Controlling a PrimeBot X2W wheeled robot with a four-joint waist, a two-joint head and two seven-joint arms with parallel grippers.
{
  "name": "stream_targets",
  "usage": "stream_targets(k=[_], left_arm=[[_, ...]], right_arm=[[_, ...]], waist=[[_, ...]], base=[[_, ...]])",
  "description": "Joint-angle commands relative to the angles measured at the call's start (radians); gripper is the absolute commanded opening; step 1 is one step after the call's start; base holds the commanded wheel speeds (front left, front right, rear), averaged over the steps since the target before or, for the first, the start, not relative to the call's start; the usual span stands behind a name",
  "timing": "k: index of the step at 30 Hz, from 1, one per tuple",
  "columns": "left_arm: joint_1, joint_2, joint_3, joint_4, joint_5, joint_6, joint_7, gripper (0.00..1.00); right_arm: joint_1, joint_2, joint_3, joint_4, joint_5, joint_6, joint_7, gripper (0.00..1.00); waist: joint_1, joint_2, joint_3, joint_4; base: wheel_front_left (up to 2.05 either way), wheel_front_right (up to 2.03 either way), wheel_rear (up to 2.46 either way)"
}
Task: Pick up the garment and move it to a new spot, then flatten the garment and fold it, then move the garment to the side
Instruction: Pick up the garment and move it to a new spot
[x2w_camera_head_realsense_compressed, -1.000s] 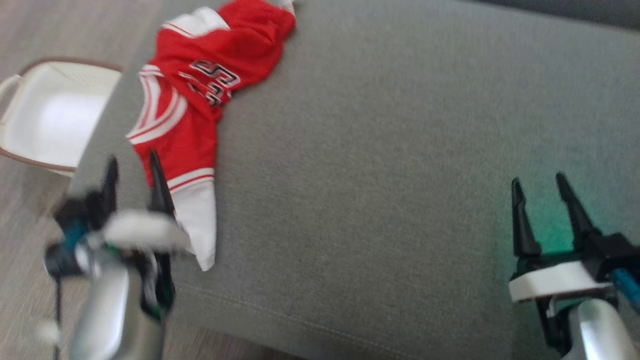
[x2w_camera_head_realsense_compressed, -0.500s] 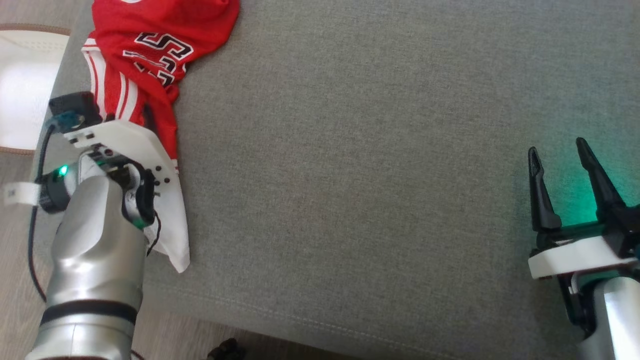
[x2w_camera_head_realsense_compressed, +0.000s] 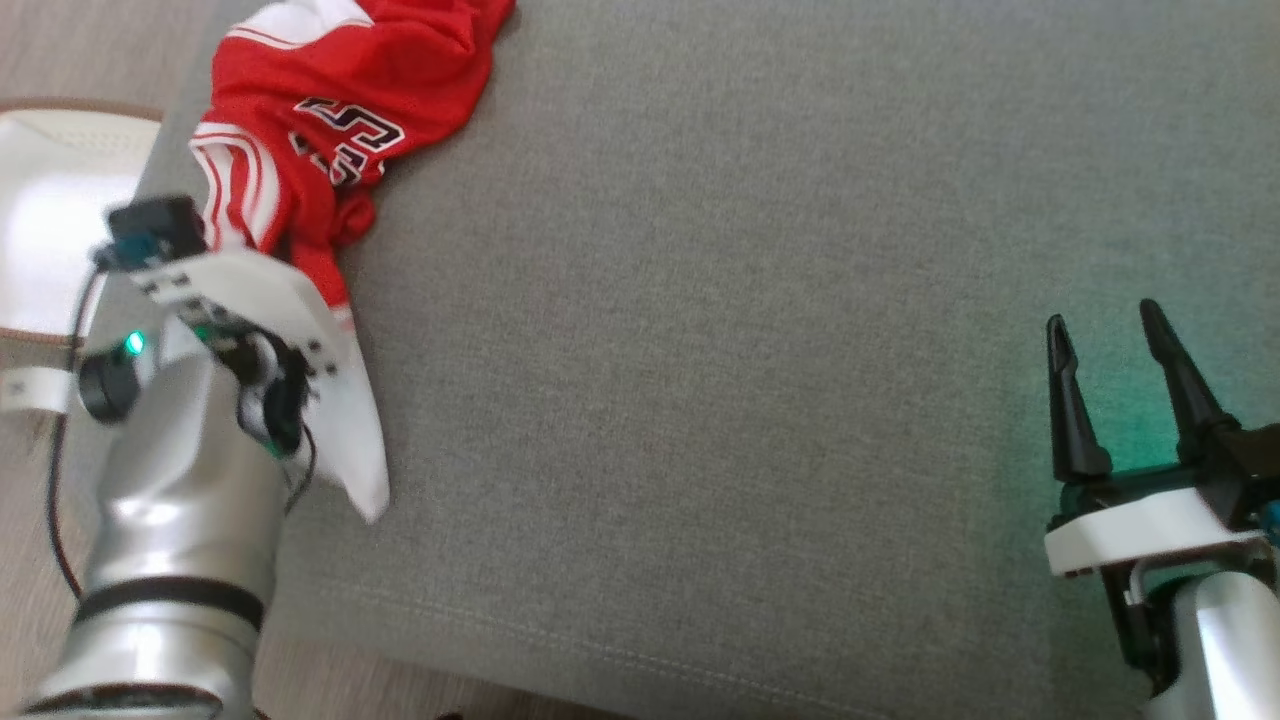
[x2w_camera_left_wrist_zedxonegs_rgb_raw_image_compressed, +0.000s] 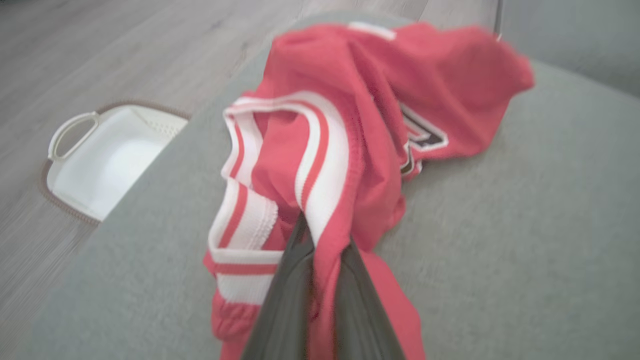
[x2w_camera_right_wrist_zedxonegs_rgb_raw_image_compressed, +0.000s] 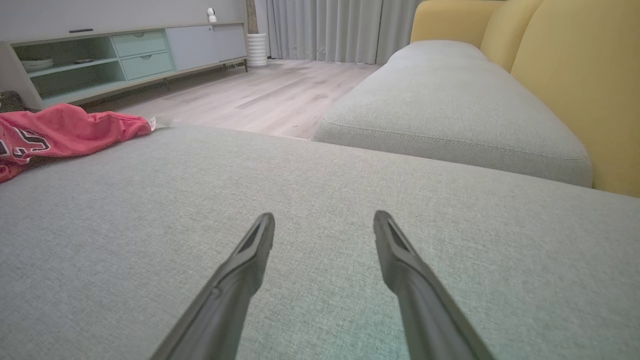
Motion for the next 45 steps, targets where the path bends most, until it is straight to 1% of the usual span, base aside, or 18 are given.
stream_targets(k=[1,5,6,9,12,13,17,22,27,31,35,38,41,45], left_arm=[[-0.067,0.057,0.032,-0.047,-0.007,-0.009,-0.031,0.00],[-0.108,0.067,0.017,-0.118,-0.003,-0.037,-0.050,0.00],[-0.121,0.071,0.008,-0.165,-0.001,-0.048,-0.046,0.00],[-0.131,0.078,-0.006,-0.254,0.001,-0.060,-0.025,0.00],[-0.127,0.081,-0.020,-0.366,-0.003,-0.072,0.018,0.00],[-0.127,0.081,-0.020,-0.366,-0.003,-0.072,0.018,0.00],[-0.096,0.072,-0.042,-0.547,-0.029,-0.093,0.099,0.00],[-0.030,0.046,-0.078,-0.800,-0.087,-0.109,0.227,0.00],[0.032,0.019,-0.108,-1.013,-0.150,-0.107,0.342,0.00],[0.064,0.007,-0.133,-1.112,-0.184,-0.098,0.411,0.00],[0.087,0.004,-0.155,-1.135,-0.190,-0.091,0.440,0.00],[0.110,-0.005,-0.186,-1.088,-0.193,-0.089,0.456,0.00],[0.139,-0.008,-0.215,-0.976,-0.179,-0.090,0.448,0.00],[0.156,0.008,-0.240,-0.752,-0.093,-0.072,0.339,0.00]], right_arm=[[0.009,0.004,0.022,-0.022,0.007,0.007,-0.008,1.00],[0.008,0.028,0.029,0.004,0.013,0.007,-0.027,1.00],[0.007,0.044,0.037,0.023,0.016,0.007,-0.040,1.00],[0.008,0.065,0.049,0.052,0.022,0.007,-0.058,1.00],[0.011,0.080,0.055,0.077,0.025,0.007,-0.075,1.00],[0.011,0.080,0.055,0.077,0.025,0.007,-0.075,1.00],[0.017,0.091,0.056,0.103,0.031,0.007,-0.092,1.00],[0.030,0.097,0.053,0.122,0.038,0.007,-0.105,1.00],[0.037,0.098,0.060,0.131,0.059,0.007,-0.113,1.00],[0.035,0.098,0.070,0.133,0.077,0.007,-0.116,1.00],[0.027,0.098,0.080,0.140,0.092,0.007,-0.119,1.00],[0.023,0.098,0.082,0.146,0.100,0.007,-0.120,1.00],[0.015,0.098,0.094,0.154,0.108,0.007,-0.121,1.00],[-0.001,0.098,0.107,0.152,0.122,0.007,-0.121,1.00]], waist=[[0.0000,0.0000,-0.029,-0.003],[0.0000,0.0000,-0.078,-0.025],[0.0000,0.0000,-0.108,-0.045],[0.0000,0.0000,-0.150,-0.085],[0.0000,0.0000,-0.187,-0.133],[0.0000,0.0000,-0.187,-0.133],[0.0000,0.0000,-0.231,-0.204],[0.0000,0.0000,-0.263,-0.295],[0.0000,0.0000,-0.270,-0.384],[0.0000,0.0000,-0.261,-0.446],[0.0000,0.0000,-0.251,-0.499],[0.0000,0.0000,-0.244,-0.526],[0.0000,0.0000,-0.238,-0.554],[0.0000,0.0000,-0.229,-0.583]], base=[[0.00,0.00,0.00],[0.00,0.00,0.00],[0.00,0.00,0.00],[0.00,0.00,0.00],[0.00,0.00,0.00],[0.00,0.00,0.00],[0.00,0.00,0.00],[0.00,0.00,0.00],[0.00,0.00,0.00],[0.00,0.00,0.00],[0.00,0.00,0.00],[0.00,0.00,0.00],[0.00,0.00,0.00],[0.00,0.00,0.00]])
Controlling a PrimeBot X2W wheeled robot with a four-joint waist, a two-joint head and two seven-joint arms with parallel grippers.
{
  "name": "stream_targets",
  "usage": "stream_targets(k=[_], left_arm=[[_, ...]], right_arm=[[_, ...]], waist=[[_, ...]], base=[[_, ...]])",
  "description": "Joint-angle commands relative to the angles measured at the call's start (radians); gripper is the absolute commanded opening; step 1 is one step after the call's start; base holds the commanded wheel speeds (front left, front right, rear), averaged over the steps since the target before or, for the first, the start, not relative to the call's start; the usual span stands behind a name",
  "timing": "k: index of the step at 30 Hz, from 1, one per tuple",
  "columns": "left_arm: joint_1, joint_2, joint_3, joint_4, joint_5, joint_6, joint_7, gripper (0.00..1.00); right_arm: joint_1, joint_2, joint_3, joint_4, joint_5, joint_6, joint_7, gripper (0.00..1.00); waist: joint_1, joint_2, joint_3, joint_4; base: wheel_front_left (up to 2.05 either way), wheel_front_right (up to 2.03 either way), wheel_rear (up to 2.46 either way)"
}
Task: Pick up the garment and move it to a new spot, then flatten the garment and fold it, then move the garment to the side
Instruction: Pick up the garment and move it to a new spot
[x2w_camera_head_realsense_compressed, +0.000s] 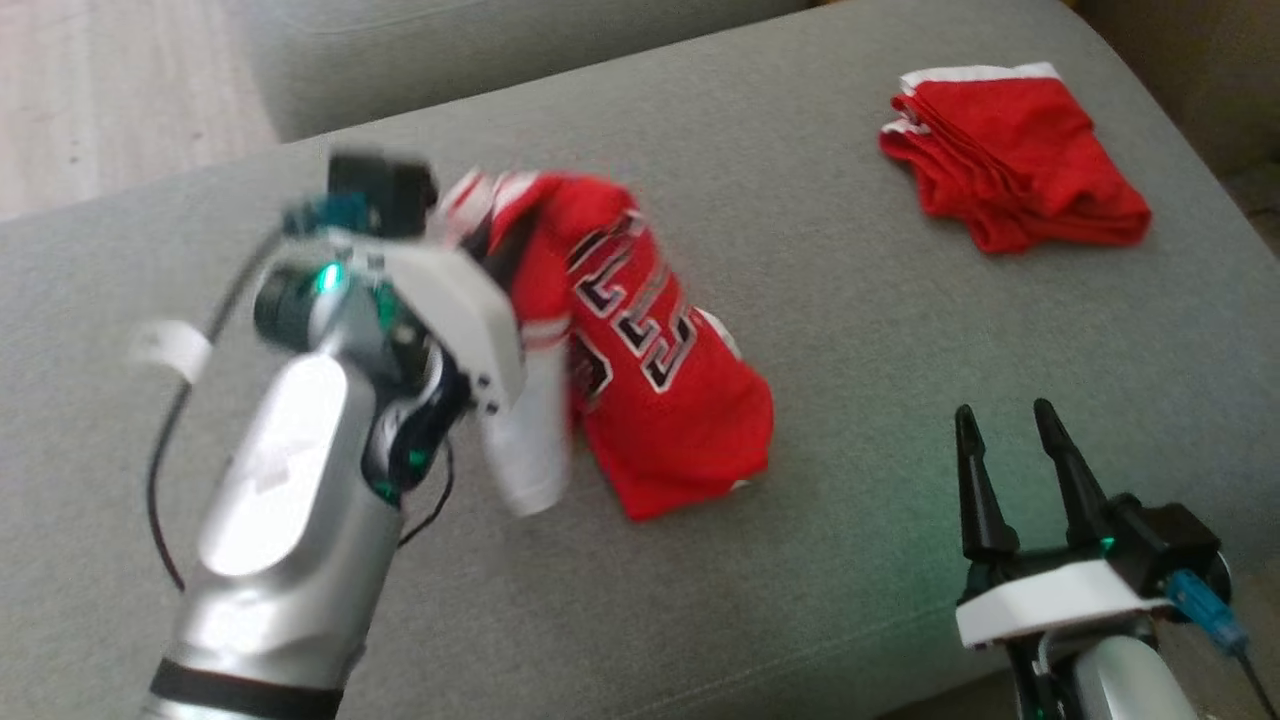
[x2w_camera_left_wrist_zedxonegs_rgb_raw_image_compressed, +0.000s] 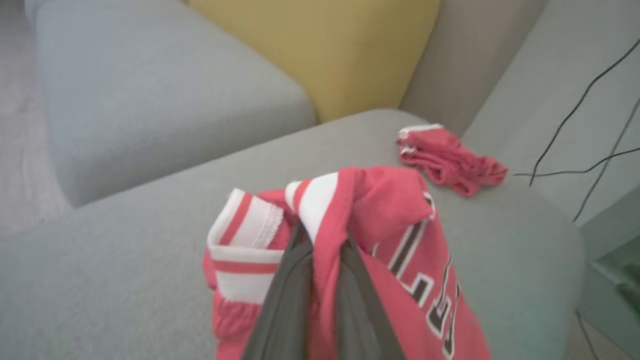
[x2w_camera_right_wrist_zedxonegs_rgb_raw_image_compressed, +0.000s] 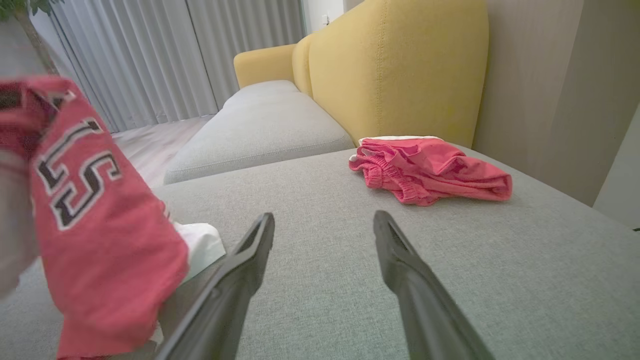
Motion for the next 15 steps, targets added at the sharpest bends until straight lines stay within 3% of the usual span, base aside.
stream_targets(k=[1,4,5,6,7,15], left_arm=[[-0.037,0.031,0.028,0.061,0.034,0.012,-0.062,0.00],[-0.031,0.026,0.024,0.229,0.070,0.037,-0.170,0.03],[-0.032,0.021,0.028,0.277,0.072,0.046,-0.205,0.20],[-0.034,0.018,0.027,0.319,0.079,0.053,-0.239,0.52],[-0.036,0.014,0.024,0.356,0.084,0.055,-0.271,1.00],[-0.046,-0.025,0.021,0.401,0.080,0.077,-0.534,1.00]], right_arm=[[-0.054,-0.003,0.033,-0.030,0.008,0.007,-0.011,1.00],[-0.055,-0.003,0.039,-0.030,0.013,0.007,-0.011,1.00],[-0.054,-0.003,0.039,-0.032,0.013,0.007,-0.011,1.00],[-0.053,-0.003,0.037,-0.033,0.014,0.007,-0.011,1.00],[-0.051,-0.003,0.034,-0.033,0.013,0.007,-0.011,1.00],[-0.032,-0.003,-0.017,-0.046,-0.011,0.007,-0.011,1.00]], waist=[[0.0000,0.0000,0.007,-0.022],[0.0000,0.0000,0.006,-0.035],[0.0000,0.0000,0.008,-0.037],[0.0000,0.0000,0.009,-0.038],[0.0000,0.0000,0.009,-0.038],[0.0000,0.0000,-0.008,0.021]], base=[[0.00,0.00,0.00],[0.00,0.00,0.00],[0.00,0.00,0.00],[0.00,0.00,0.00],[0.00,0.00,0.00],[0.00,0.00,0.00]])
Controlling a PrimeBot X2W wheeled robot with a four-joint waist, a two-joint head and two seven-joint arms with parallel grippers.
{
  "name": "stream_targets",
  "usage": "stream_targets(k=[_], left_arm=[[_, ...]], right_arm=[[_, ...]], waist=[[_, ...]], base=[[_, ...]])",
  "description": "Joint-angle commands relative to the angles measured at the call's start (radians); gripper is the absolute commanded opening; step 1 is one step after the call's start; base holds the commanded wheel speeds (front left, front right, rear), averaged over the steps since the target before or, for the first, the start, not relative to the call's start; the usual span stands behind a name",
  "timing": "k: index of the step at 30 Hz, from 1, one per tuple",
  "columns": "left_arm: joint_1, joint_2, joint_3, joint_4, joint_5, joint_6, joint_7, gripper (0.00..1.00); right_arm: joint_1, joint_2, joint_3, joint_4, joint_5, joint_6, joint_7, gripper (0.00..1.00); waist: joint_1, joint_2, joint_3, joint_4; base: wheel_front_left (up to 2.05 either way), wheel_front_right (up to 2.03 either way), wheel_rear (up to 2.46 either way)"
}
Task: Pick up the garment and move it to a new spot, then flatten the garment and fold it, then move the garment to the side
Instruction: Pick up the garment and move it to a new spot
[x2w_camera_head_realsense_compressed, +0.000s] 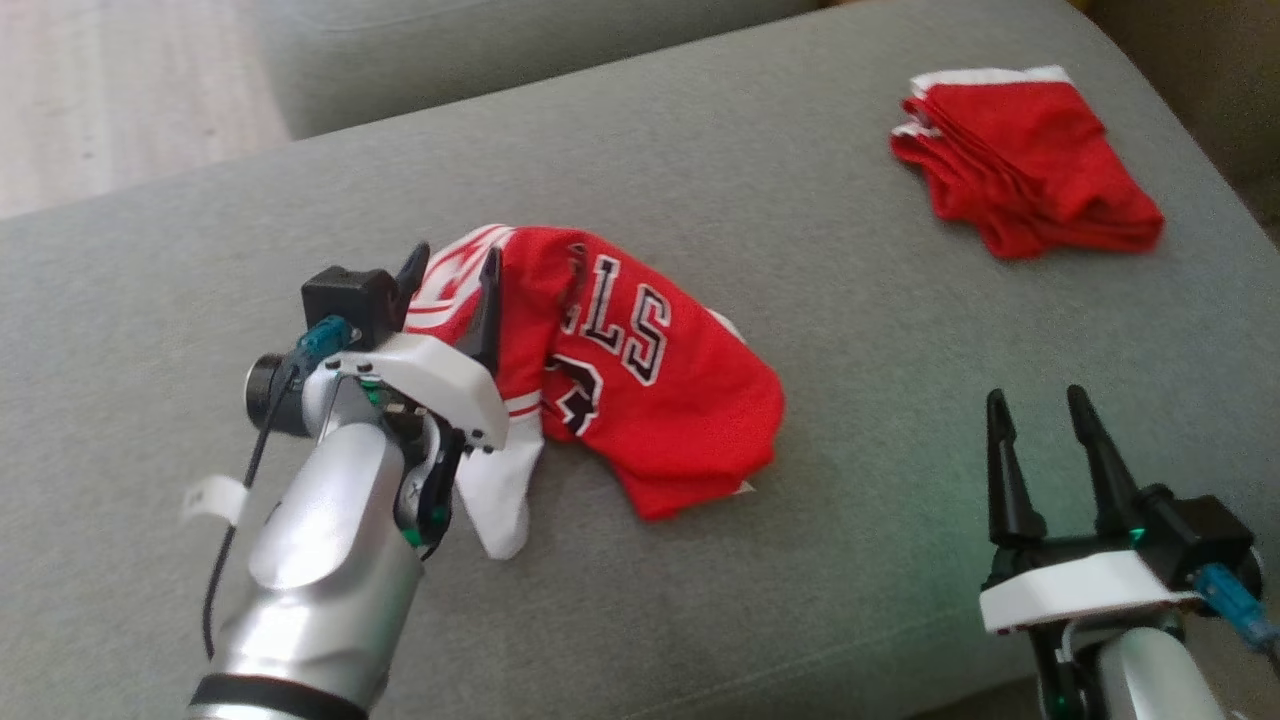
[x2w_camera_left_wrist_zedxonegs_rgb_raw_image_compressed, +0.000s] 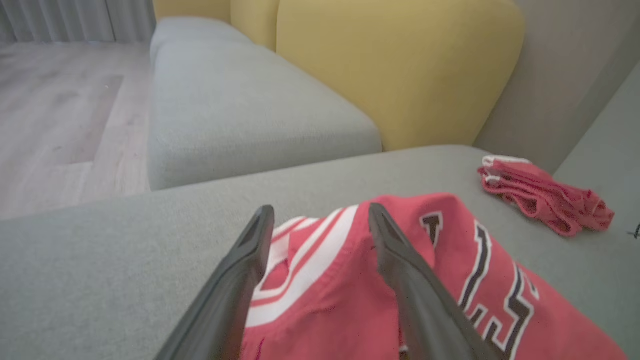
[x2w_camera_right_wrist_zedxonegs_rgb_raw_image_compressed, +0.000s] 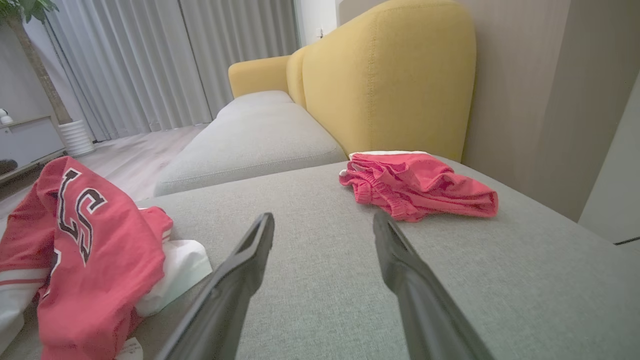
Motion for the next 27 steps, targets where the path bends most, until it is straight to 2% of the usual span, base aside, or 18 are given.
stream_targets(k=[1,5,11,16,22,27], left_arm=[[-0.037,0.015,0.029,-0.046,0.003,0.007,-0.026,1.00],[0.039,0.005,0.013,-0.123,-0.001,0.034,-0.074,1.00],[0.220,0.001,-0.013,-0.296,0.023,0.101,-0.085,1.00],[0.402,0.001,0.024,-0.456,0.060,0.157,-0.086,1.00],[0.552,0.002,0.086,-0.557,0.097,0.176,-0.086,1.00],[0.617,0.002,0.144,-0.611,0.123,0.163,-0.086,1.00]], right_arm=[[-0.016,-0.003,0.016,-0.041,-0.011,0.007,-0.011,1.00],[0.004,-0.003,-0.017,-0.068,-0.038,0.007,-0.011,1.00],[0.035,-0.003,-0.075,-0.098,-0.075,0.007,-0.011,1.00],[0.055,-0.003,-0.104,-0.104,-0.094,0.007,-0.011,1.00],[0.069,-0.003,-0.115,-0.088,-0.089,0.007,-0.011,1.00],[0.077,-0.003,-0.114,-0.062,-0.074,0.007,-0.011,1.00]], waist=[[0.0000,0.0000,-0.015,0.027],[0.0000,0.0000,-0.048,0.083],[0.0000,0.0000,-0.085,0.168],[0.0000,0.0000,-0.103,0.224],[0.0000,0.0000,-0.107,0.278],[0.0000,0.0000,-0.111,0.303]], base=[[0.00,0.00,0.00],[0.00,0.00,0.00],[0.00,0.00,0.00],[0.00,0.00,0.00],[0.00,0.00,0.00],[0.00,0.00,0.00]])
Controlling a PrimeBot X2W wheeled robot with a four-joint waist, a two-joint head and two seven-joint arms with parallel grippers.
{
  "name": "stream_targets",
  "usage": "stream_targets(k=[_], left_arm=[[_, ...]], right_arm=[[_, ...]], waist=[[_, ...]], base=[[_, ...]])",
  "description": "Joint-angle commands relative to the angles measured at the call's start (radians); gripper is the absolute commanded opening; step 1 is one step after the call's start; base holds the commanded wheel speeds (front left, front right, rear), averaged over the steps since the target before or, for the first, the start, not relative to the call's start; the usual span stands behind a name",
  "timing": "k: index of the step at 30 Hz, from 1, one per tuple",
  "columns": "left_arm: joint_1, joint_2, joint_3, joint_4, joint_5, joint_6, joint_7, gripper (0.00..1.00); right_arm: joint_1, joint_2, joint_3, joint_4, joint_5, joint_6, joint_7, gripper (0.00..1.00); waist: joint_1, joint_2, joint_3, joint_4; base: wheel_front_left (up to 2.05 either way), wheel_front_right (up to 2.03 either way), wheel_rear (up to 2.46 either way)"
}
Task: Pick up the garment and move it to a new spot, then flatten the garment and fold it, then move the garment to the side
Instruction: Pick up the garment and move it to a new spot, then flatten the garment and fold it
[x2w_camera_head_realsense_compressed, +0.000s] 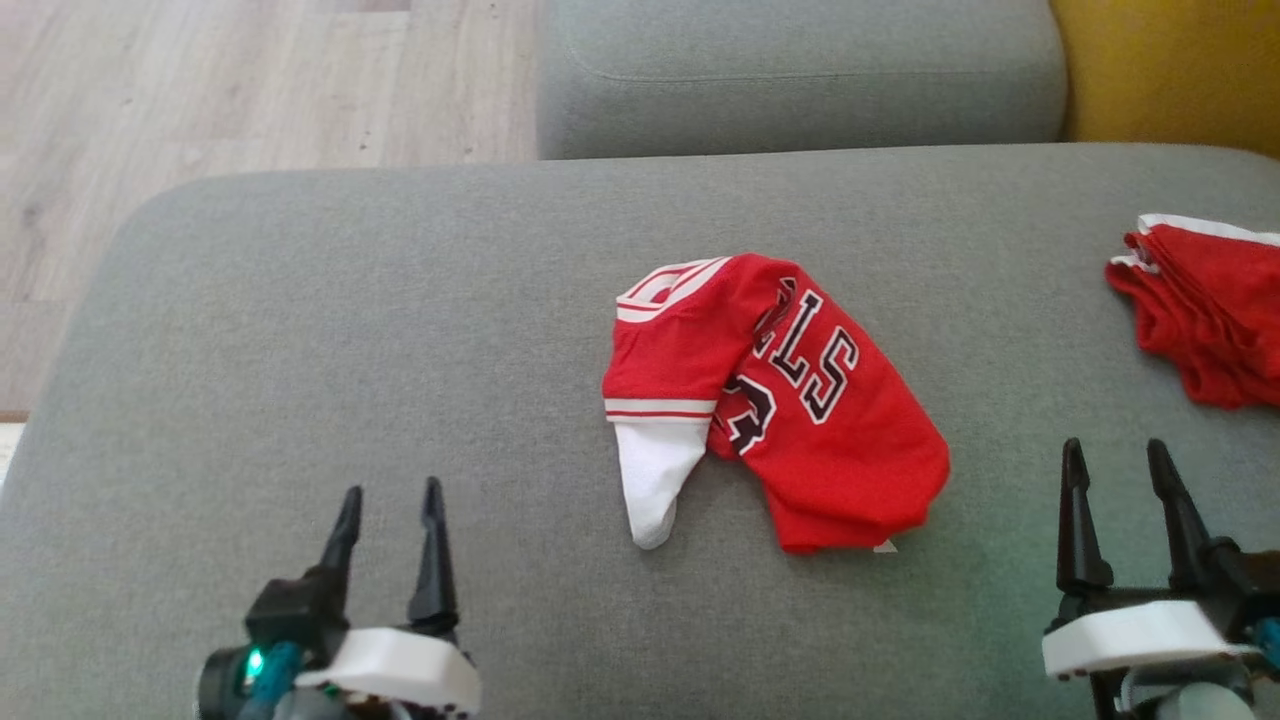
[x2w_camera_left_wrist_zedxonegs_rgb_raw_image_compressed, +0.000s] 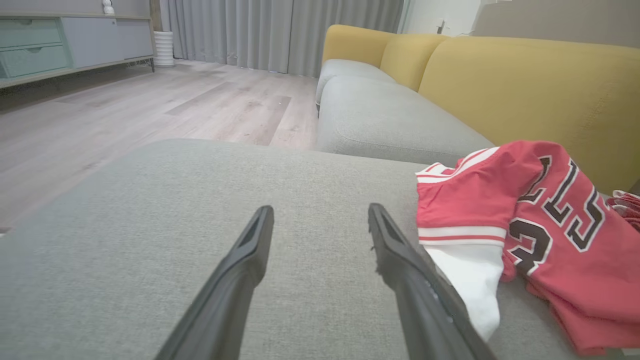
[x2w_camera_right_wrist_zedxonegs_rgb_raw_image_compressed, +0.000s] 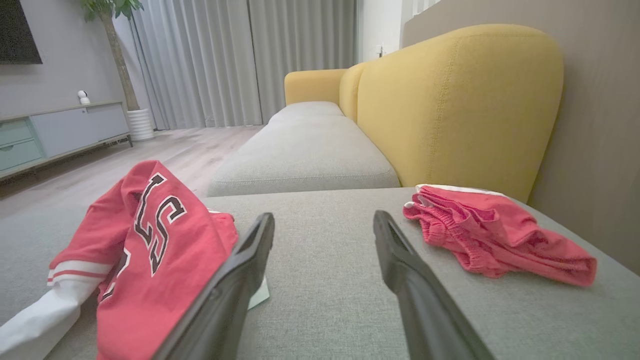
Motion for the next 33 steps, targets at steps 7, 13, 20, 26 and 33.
stream_targets(k=[7,13,20,26,33], left_arm=[[0.015,0.001,0.112,-0.048,0.032,-0.045,-0.012,1.00],[0.020,0.000,0.146,-0.039,0.043,-0.073,-0.012,1.00],[0.016,-0.001,0.142,-0.033,0.034,-0.075,-0.012,1.00],[0.007,-0.001,0.138,-0.027,0.035,-0.077,-0.012,1.00],[0.004,-0.001,0.129,-0.027,0.025,-0.077,-0.012,1.00]], right_arm=[[0.001,-0.006,0.028,0.009,0.018,0.007,-0.011,1.00],[-0.002,-0.006,0.037,0.019,0.021,0.007,-0.011,1.00],[-0.007,-0.006,0.043,0.024,0.022,0.007,-0.011,1.00],[-0.008,-0.006,0.047,0.027,0.023,0.007,-0.011,1.00],[-0.012,-0.006,0.059,0.026,0.024,0.007,-0.011,1.00]], waist=[[0.0000,-0.0001,-0.006,0.025],[0.0000,-0.0001,-0.006,0.026],[0.0000,-0.0001,-0.002,0.019],[0.0000,-0.0001,0.000,0.014],[0.0000,-0.0001,0.004,0.003]], base=[[0.00,0.00,0.00],[0.00,0.00,0.00],[0.00,0.00,0.00],[0.00,0.00,0.00],[0.00,0.00,0.00]])
